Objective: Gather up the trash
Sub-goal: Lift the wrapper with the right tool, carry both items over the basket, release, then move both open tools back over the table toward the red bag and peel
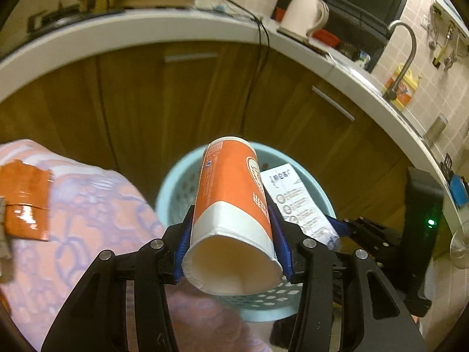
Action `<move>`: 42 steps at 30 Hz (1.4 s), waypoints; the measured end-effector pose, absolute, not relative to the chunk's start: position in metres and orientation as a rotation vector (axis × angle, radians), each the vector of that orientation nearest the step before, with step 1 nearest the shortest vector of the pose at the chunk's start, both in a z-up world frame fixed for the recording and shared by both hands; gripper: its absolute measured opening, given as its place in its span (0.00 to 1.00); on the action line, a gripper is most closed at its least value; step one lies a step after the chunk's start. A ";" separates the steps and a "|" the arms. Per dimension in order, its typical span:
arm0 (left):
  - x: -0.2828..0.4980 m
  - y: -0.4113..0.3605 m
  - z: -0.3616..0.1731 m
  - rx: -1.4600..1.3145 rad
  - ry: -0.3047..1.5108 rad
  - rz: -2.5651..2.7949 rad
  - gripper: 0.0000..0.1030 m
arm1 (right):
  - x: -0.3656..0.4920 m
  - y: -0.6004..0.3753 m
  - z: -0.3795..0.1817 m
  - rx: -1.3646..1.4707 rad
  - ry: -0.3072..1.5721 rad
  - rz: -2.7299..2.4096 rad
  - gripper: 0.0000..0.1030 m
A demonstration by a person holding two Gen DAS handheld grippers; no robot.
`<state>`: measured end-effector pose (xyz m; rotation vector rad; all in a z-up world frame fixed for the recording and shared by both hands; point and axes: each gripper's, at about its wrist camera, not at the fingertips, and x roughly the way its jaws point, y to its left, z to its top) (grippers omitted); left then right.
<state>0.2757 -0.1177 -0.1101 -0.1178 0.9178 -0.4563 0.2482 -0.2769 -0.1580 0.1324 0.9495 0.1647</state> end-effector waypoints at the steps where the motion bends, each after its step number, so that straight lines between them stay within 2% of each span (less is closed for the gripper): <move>1: 0.278 -0.121 -0.115 -0.119 0.935 -0.467 0.45 | 0.249 -0.280 -0.165 0.140 0.968 0.151 0.47; 8: 0.287 -0.141 -0.141 -0.096 1.010 -0.499 0.49 | 0.252 -0.288 -0.189 0.165 1.035 0.106 0.48; 10: 0.286 -0.142 -0.142 -0.082 1.011 -0.490 0.65 | 0.253 -0.289 -0.191 0.171 1.044 0.103 0.48; 12: 0.285 -0.144 -0.140 -0.072 0.999 -0.478 0.68 | 0.251 -0.289 -0.191 0.168 1.040 0.097 0.48; 16: 0.283 -0.138 -0.136 -0.080 0.995 -0.475 0.69 | 0.248 -0.293 -0.187 0.169 1.030 0.094 0.52; 27: 0.255 -0.104 -0.112 -0.129 0.930 -0.464 0.69 | 0.226 -0.276 -0.146 0.143 0.947 0.131 0.52; 42: 0.170 0.019 -0.043 -0.186 0.731 -0.287 0.69 | 0.182 -0.148 -0.064 0.053 0.766 0.403 0.52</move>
